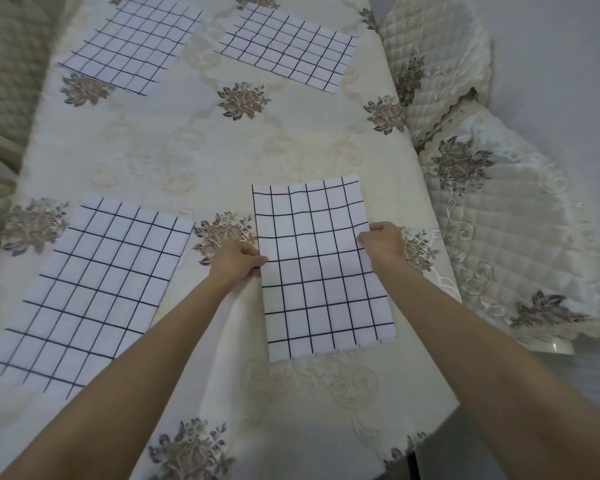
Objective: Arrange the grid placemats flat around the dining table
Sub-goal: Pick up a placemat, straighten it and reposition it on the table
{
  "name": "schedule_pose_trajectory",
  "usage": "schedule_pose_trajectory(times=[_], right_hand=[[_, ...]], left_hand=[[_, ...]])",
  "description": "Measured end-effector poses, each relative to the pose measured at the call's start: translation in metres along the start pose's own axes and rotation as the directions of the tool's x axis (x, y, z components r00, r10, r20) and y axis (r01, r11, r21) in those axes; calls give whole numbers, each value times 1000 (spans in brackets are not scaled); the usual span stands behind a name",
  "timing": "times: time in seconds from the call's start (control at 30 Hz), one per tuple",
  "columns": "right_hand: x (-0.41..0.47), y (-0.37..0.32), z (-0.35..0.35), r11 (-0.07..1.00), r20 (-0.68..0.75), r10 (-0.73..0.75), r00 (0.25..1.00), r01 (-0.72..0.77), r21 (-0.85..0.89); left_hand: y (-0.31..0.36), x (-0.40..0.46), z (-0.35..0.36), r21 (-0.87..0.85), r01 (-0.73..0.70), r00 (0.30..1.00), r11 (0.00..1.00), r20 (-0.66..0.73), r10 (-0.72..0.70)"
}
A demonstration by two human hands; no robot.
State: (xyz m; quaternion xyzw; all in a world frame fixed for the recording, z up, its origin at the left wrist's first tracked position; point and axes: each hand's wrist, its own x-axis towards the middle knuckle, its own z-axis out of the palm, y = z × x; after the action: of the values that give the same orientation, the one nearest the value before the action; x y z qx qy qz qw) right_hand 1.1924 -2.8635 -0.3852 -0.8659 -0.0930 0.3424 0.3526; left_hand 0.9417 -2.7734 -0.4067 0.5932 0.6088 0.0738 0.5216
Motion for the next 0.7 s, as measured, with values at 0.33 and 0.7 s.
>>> schedule_pose_trajectory(times=[0.33, 0.7], right_hand=[[11, 9, -10, 993, 122, 71, 990, -82, 87], [24, 12, -22, 983, 115, 89, 989, -106, 153]], left_hand=[[2, -2, -2, -38, 33, 999, 999, 10, -33], [16, 12, -3, -21, 21, 1000, 1000, 3, -20]])
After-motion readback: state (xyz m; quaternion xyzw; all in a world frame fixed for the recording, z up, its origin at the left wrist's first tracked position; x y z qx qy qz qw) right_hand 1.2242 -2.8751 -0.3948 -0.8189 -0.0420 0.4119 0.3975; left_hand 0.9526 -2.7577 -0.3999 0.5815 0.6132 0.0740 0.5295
